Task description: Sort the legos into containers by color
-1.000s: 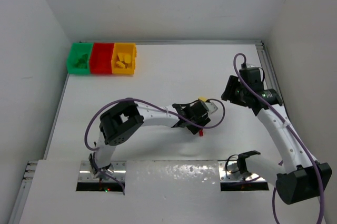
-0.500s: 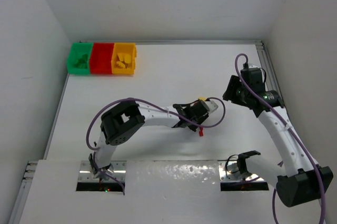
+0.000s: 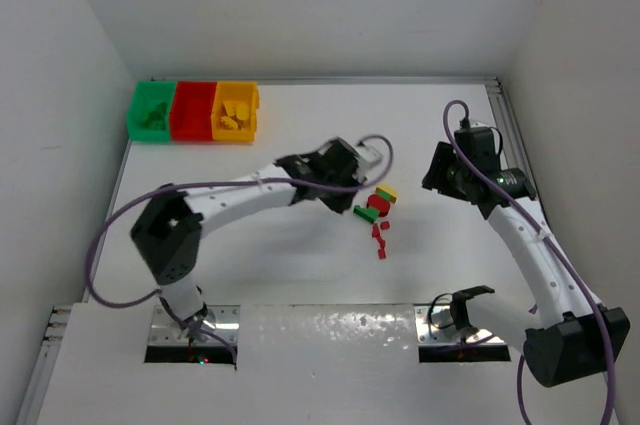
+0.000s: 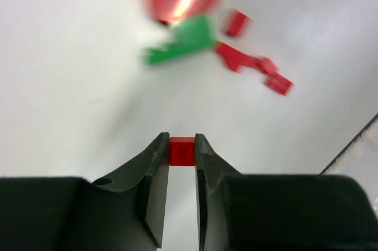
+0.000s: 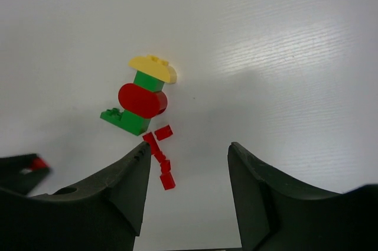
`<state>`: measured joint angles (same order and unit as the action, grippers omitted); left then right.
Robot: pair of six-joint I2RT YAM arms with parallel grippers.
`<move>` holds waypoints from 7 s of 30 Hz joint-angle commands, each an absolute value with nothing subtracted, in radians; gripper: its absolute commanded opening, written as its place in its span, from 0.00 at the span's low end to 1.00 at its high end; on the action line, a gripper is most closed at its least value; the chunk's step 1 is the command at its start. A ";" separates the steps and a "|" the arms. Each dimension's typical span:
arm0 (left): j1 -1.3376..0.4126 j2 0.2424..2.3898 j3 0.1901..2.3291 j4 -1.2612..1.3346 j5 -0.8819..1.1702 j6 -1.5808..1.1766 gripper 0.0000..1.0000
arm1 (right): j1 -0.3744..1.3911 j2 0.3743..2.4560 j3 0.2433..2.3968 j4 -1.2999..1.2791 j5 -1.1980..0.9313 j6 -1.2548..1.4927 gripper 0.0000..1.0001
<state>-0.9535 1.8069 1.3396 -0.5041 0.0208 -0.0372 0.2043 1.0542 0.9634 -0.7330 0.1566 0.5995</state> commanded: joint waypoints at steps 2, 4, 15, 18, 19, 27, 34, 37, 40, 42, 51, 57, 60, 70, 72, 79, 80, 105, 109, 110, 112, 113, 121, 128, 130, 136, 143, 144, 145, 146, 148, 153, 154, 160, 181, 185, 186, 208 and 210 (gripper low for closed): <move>-0.685 1.608 1.301 -0.612 0.060 0.032 0.00 | 0.199 1.075 0.991 -0.667 0.167 0.612 0.54; -0.518 1.574 1.307 -0.615 0.045 0.067 0.00 | 0.201 1.089 0.988 -0.654 0.157 0.612 0.54; 0.142 1.830 1.643 -0.495 0.095 0.157 0.00 | 0.199 1.154 0.985 -0.638 0.120 0.614 0.54; 0.195 1.946 1.745 -0.494 0.140 0.140 0.00 | 0.201 1.155 0.974 -0.652 0.133 0.612 0.54; 0.202 1.997 1.779 -0.471 0.146 0.146 0.00 | 0.199 1.154 0.971 -0.658 0.136 0.611 0.54; 0.210 2.215 1.943 -0.397 0.129 0.152 0.00 | 0.199 1.152 0.956 -0.698 0.164 0.607 0.54; 0.206 2.249 1.951 -0.365 0.155 0.166 0.49 | 0.201 1.149 0.971 -0.706 0.178 0.604 0.54; 0.201 2.232 1.948 -0.380 0.150 0.169 0.55 | 0.199 1.152 0.973 -0.704 0.172 0.598 0.54; 0.173 2.175 1.922 -0.364 0.143 0.190 0.55 | 0.199 1.157 0.973 -0.700 0.152 0.595 0.54; 0.163 2.129 1.913 -0.361 0.140 0.184 0.56 | 0.201 1.157 0.973 -0.698 0.147 0.597 0.54; 0.109 2.048 1.928 -0.406 0.063 0.161 0.45 | 0.201 1.134 0.988 -0.707 0.138 0.581 0.54; -0.242 1.798 1.661 -0.494 0.198 0.322 0.47 | 0.199 1.109 0.956 -0.716 0.150 0.606 0.54; -0.417 1.755 1.510 -0.486 0.238 0.201 0.49 | 0.201 1.092 0.945 -0.718 0.173 0.646 0.55; -0.837 1.759 1.393 -0.543 0.156 -0.190 0.49 | 0.201 1.026 0.933 -0.723 0.278 0.710 0.55; -0.897 1.796 1.431 -0.540 0.132 -0.221 0.48 | 0.201 1.009 0.919 -0.713 0.276 0.721 0.55; -0.948 1.862 1.506 -0.551 0.031 -0.353 0.46 | 0.201 0.969 0.905 -0.722 0.298 0.735 0.55; -0.953 1.868 1.520 -0.546 0.023 -0.386 0.46 | 0.199 0.969 0.907 -0.729 0.305 0.741 0.55; -1.241 2.014 1.400 -0.457 -0.155 -0.965 0.44 | 0.201 0.911 0.904 -0.813 0.391 0.844 0.55; -1.243 2.069 1.472 -0.472 -0.219 -0.934 0.44 | 0.199 0.933 0.905 -0.804 0.354 0.818 0.55; -1.241 2.086 1.482 -0.476 -0.230 -0.933 0.44 | 0.201 0.936 0.908 -0.811 0.348 0.815 0.55; -1.239 2.101 1.494 -0.479 -0.236 -0.933 0.44 | 0.201 0.934 0.911 -0.818 0.341 0.816 0.55; -1.239 2.117 1.494 -0.477 -0.244 -0.934 0.44 | 0.199 0.931 0.910 -0.813 0.341 0.816 0.55; -1.229 2.134 1.471 -0.528 -0.351 -0.917 0.39 | 0.201 0.914 0.923 -0.811 0.342 0.801 0.55; -1.207 2.105 1.485 -0.601 -0.379 -0.868 0.39 | 0.201 0.899 0.923 -0.818 0.341 0.805 0.55; -1.207 2.097 1.489 -0.614 -0.357 -0.862 0.39 | 0.199 0.896 0.922 -0.822 0.341 0.804 0.55; -1.207 2.118 1.482 -0.601 -0.433 -0.789 0.40 | 0.201 0.887 0.923 -0.828 0.344 0.798 0.55; -1.213 2.121 1.451 -0.516 -0.396 -0.707 0.39 | 0.201 0.877 0.917 -0.824 0.342 0.801 0.55; -1.215 2.125 1.448 -0.490 -0.405 -0.694 0.39 | 0.201 0.877 0.917 -0.822 0.341 0.799 0.55; -1.215 2.123 1.447 -0.476 -0.406 -0.681 0.39 | 0.201 0.879 0.919 -0.822 0.339 0.799 0.55; -1.215 2.125 1.442 -0.459 -0.400 -0.645 0.39 | 0.199 0.879 0.920 -0.822 0.337 0.799 0.55; -1.215 2.131 1.442 -0.436 -0.374 -0.621 0.39 | 0.201 0.879 0.920 -0.824 0.336 0.798 0.55; -1.221 2.149 1.440 -0.420 -0.322 -0.587 0.39 | 0.199 0.865 0.911 -0.828 0.336 0.798 0.55; -1.221 2.155 1.439 -0.422 -0.322 -0.588 0.38 | 0.199 0.864 0.911 -0.830 0.336 0.798 0.55; -1.221 2.177 1.443 -0.451 -0.342 -0.580 0.23 | 0.199 0.844 0.914 -0.836 0.350 0.792 0.55; -1.141 1.958 1.574 -0.772 -0.241 -0.375 0.00 | 0.199 0.994 1.023 -0.857 0.264 0.756 0.55; -1.097 1.821 1.490 -0.770 -0.230 -0.250 0.00 | 0.201 1.052 1.063 -0.830 0.247 0.746 0.56; -1.079 1.765 1.458 -0.762 -0.227 -0.197 0.00 | 0.201 1.058 1.065 -0.818 0.244 0.746 0.56; 0.090 2.087 2.078 -0.681 -0.126 0.086 0.00 | 0.202 1.170 1.083 -0.666 0.190 0.707 0.54; 0.098 2.147 2.123 -0.651 -0.138 0.092 0.00 | 0.202 1.173 1.072 -0.663 0.175 0.696 0.54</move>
